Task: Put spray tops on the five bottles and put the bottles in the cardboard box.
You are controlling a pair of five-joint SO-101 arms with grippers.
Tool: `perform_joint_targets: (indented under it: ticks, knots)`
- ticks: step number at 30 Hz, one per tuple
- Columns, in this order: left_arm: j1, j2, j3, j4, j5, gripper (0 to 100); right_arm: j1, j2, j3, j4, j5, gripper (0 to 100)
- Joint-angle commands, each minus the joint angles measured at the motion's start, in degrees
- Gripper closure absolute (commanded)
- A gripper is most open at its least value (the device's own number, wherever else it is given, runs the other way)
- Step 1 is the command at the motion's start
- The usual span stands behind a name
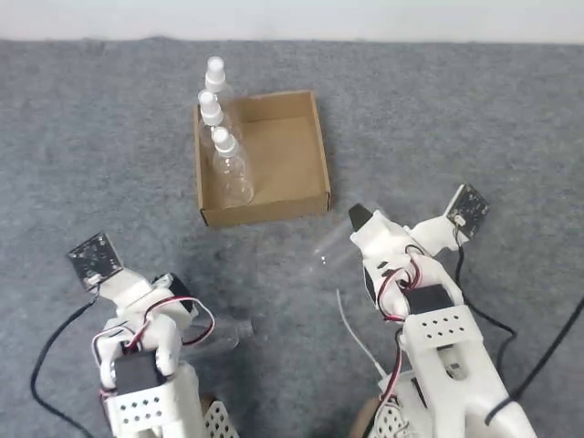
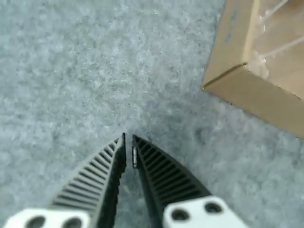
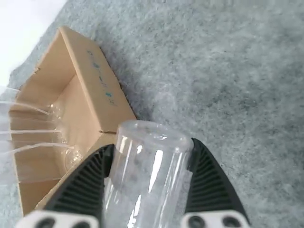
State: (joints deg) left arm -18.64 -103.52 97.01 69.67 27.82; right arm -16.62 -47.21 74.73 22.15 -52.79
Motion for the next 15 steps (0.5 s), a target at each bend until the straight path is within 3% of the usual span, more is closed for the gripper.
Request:
perform_joint_targets:
  ticks: [1,10,15]
  knots:
    - [0.18,-0.88,-0.48,0.62,4.57,98,0.57,-2.15,-0.18,-1.36,1.49,97.5]
    - [0.18,-0.88,-0.48,0.79,6.51,98,0.4,-2.42,0.44,-1.27,-0.7,72.3]
    - [0.18,-0.88,-0.48,0.79,6.51,98,0.4,-2.77,0.62,-1.27,-0.7,72.4]
